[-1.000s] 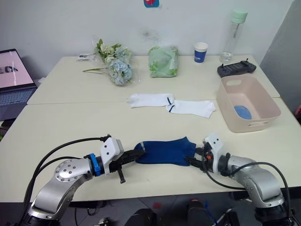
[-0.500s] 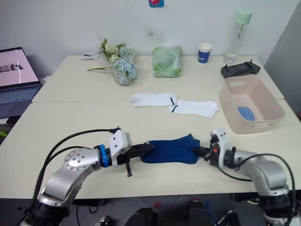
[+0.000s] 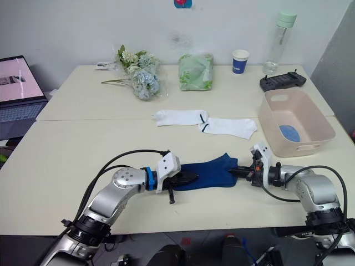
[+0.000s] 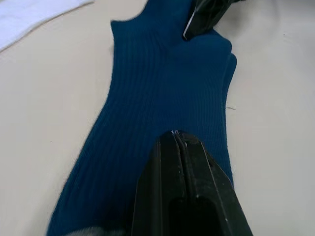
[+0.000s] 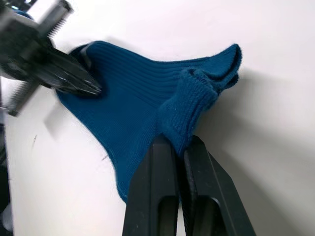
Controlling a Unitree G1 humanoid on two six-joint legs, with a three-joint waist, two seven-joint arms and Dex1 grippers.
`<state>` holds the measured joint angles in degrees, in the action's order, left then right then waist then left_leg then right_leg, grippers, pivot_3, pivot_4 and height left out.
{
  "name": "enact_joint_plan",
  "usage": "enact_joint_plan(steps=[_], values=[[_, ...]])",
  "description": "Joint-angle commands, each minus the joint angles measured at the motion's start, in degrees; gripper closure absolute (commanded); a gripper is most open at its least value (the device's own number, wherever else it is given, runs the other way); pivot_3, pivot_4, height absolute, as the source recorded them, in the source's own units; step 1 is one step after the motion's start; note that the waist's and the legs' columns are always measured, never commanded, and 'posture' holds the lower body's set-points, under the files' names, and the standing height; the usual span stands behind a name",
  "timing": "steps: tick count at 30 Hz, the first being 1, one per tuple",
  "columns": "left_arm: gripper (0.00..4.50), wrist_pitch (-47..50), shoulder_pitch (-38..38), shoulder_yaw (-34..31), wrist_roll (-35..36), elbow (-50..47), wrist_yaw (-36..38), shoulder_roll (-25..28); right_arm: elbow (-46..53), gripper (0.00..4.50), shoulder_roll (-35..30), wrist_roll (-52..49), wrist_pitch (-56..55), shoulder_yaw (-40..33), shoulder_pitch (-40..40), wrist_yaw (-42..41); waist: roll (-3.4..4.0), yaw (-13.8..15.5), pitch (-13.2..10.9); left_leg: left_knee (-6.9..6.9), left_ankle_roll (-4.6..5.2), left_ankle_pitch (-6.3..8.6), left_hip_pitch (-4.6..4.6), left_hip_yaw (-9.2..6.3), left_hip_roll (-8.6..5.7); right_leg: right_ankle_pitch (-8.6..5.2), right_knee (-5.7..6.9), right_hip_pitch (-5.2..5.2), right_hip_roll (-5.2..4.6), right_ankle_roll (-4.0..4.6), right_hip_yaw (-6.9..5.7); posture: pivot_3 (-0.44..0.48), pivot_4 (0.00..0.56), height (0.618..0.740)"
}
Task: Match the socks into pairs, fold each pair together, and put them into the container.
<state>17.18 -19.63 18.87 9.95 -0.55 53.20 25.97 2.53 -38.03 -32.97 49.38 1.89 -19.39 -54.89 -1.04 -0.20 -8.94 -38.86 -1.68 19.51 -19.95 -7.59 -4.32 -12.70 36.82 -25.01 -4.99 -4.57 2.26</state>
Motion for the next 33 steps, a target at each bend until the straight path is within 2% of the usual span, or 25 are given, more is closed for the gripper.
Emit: enact_joint_plan(steps=[1, 5, 10, 15, 19, 23, 27, 31, 33], values=[[4.50, -0.2, -0.2, 0.8, -1.4, 1.3, -0.4, -0.8, 3.6, 4.47, -0.7, -3.6, 1.5, -1.7, -0.6, -2.4, 0.00, 0.0, 0.0, 0.00, 0.00, 0.00, 0.00, 0.00, 0.01, 0.00, 0.01, 0.00, 0.00, 0.00, 0.00, 0.000, 0.150, 0.740], [4.50, -0.3, 0.5, 1.8, -3.5, 3.1, -0.8, -0.8, 7.0, 4.47, 0.2, -11.0, 8.2, -4.8, -1.8, -2.6, 0.01, 0.1, 0.0, -0.02, 0.00, 0.00, 0.04, -0.01, 0.02, 0.00, 0.01, 0.07, -0.03, 0.00, 0.02, 0.000, 0.150, 0.740], [4.50, -0.4, 1.2, 1.7, -3.5, 2.9, -0.2, -0.6, 9.8, 4.47, 5.5, -20.5, 15.8, -7.0, -4.7, 1.2, 0.01, 0.1, 0.0, -0.02, 0.00, 0.00, 0.06, -0.03, 0.04, 0.00, 0.03, 0.08, -0.03, 0.00, 0.01, 0.000, 0.150, 0.740], [4.50, -0.1, 1.4, 1.0, -3.0, 2.1, -0.7, -0.8, 9.4, 4.47, 10.1, -18.7, 14.7, -3.8, -5.9, 4.3, -0.01, 0.1, 0.1, -0.03, 0.00, 0.00, 0.05, -0.05, 0.04, 0.00, 0.02, 0.07, -0.07, 0.00, 0.01, 0.000, 0.150, 0.740], [4.50, 1.3, 2.9, -1.1, -1.6, -2.2, -0.7, 0.6, 8.8, 4.47, 11.2, -16.3, 12.7, -0.8, -7.1, 4.1, 0.00, 0.0, 0.1, -0.03, 0.00, 0.00, 0.05, -0.04, 0.03, 0.00, 0.04, 0.04, -0.05, 0.00, 0.01, 0.000, 0.150, 0.740], [4.50, 10.2, 7.4, -9.2, 5.9, -15.8, -0.3, 5.7, 8.2, 4.47, 10.9, -12.8, 9.5, 3.6, -8.1, 2.1, 0.01, -0.7, 0.0, 0.04, 0.00, 0.00, 0.01, -0.02, 0.06, 0.00, 0.06, -0.09, -0.01, 0.00, 0.03, 0.000, 0.150, 0.740], [4.50, 19.7, 13.3, -20.7, 15.2, -27.9, -0.6, 12.0, 7.0, 4.47, 11.8, -10.6, 7.5, 6.3, -9.5, 1.1, 0.02, -1.3, 0.0, 0.02, 0.00, 0.00, -0.11, -0.05, 0.21, 0.00, 0.11, -0.22, -0.02, 0.00, 0.02, 0.000, 0.150, 0.740], [4.50, 26.8, 19.1, -34.5, 23.3, -33.7, -3.5, 14.7, 4.1, 4.47, 14.0, -6.3, 3.6, 11.5, -11.2, -0.2, 0.02, -1.5, 0.0, 0.04, -0.01, 0.00, -0.08, -0.04, 0.21, 0.00, 0.08, -0.19, -0.02, 0.00, 0.02, 0.000, 0.150, 0.740], [4.50, 28.3, 20.6, -38.0, 25.0, -34.4, -5.7, 14.6, 2.6, 4.47, 15.3, -4.0, 1.7, 13.7, -12.2, -0.5, 0.04, -1.6, 0.0, 0.04, -0.01, 0.00, -0.06, -0.03, 0.24, 0.00, 0.08, -0.19, 0.00, 0.00, 0.03, 0.000, 0.150, 0.740]])
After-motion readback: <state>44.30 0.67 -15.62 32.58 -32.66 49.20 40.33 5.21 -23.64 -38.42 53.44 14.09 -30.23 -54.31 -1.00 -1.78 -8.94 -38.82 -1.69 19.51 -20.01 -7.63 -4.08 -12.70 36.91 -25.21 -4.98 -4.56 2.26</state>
